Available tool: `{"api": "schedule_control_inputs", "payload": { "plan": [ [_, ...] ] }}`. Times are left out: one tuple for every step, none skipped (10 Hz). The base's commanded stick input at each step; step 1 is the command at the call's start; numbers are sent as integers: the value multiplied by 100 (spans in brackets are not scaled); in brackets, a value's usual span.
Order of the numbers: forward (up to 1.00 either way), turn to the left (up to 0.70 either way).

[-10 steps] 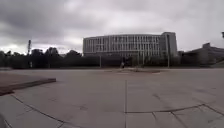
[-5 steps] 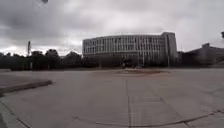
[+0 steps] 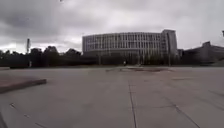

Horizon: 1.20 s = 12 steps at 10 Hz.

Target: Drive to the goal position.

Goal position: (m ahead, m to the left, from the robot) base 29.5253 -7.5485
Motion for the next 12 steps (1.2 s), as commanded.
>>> {"api": "schedule_control_inputs", "payload": {
  "plan": [
    [70,0],
    [70,0],
    [70,0],
    [70,0],
    [70,0],
    [70,0],
    [70,0],
    [70,0],
    [70,0],
    [70,0],
    [70,0],
    [70,0]
  ]
}}
